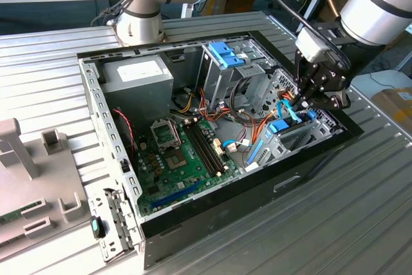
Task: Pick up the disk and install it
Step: 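Insert the first disk wire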
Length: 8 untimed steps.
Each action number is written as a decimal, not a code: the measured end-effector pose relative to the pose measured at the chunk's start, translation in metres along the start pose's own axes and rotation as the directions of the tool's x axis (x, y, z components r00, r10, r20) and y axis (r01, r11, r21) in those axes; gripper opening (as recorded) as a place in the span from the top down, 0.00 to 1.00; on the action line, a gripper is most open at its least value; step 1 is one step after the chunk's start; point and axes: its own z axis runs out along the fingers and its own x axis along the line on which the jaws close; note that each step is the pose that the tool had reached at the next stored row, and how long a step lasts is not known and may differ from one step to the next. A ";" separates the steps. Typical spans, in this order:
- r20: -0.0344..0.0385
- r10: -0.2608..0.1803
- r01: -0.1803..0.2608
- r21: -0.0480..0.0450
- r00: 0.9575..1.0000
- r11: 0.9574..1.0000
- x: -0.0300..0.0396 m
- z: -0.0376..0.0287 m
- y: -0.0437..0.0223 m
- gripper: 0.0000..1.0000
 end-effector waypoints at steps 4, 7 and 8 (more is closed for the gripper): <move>0.019 0.005 -0.005 -0.002 1.000 1.000 0.0067 -0.0006 -0.0003 0.85; 0.041 0.010 -0.010 -0.005 0.999 1.000 0.0088 -0.0007 -0.0006 0.85; 0.041 0.011 -0.011 -0.005 0.999 1.000 0.0091 -0.0004 -0.0006 0.85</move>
